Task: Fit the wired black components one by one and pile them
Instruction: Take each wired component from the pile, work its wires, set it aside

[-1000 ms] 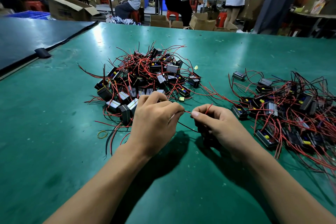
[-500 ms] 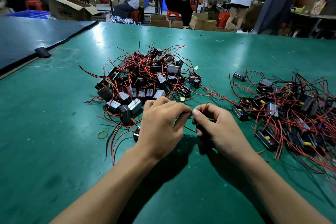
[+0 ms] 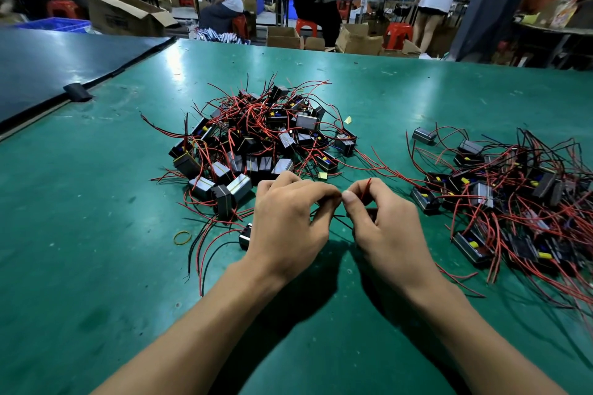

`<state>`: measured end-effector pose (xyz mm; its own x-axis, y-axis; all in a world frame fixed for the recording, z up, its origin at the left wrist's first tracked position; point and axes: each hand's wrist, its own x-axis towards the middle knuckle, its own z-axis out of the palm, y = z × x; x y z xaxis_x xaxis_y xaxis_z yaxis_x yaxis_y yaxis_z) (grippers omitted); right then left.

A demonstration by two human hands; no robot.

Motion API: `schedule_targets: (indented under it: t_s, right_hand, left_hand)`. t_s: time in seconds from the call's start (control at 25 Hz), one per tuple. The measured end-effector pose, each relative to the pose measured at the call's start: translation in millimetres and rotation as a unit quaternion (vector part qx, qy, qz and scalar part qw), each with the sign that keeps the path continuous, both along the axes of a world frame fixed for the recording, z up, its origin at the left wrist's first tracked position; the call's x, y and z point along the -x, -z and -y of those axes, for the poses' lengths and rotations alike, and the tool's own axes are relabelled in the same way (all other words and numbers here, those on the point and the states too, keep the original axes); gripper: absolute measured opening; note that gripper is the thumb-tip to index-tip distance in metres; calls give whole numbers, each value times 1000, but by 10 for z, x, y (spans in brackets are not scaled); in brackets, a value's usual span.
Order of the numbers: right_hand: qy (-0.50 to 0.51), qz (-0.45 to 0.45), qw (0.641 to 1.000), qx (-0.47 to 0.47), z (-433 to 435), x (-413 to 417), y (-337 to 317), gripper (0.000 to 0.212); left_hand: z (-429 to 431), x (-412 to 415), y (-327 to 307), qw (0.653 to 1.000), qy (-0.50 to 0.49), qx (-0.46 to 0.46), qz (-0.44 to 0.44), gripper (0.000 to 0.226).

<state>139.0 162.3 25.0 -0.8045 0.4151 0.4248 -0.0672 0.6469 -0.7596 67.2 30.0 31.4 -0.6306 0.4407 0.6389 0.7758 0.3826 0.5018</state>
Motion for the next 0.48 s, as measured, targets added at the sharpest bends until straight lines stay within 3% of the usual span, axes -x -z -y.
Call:
schedule_targets:
  t_s: [0.2, 0.48]
  right_hand:
    - [-58, 26, 987, 145, -104, -34, -70, 8]
    - [-87, 46, 982, 163, -51, -58, -54, 5]
  left_hand:
    - [30, 32, -20, 996, 3, -56, 76, 7]
    - [51, 54, -69, 967, 17, -126, 222, 7]
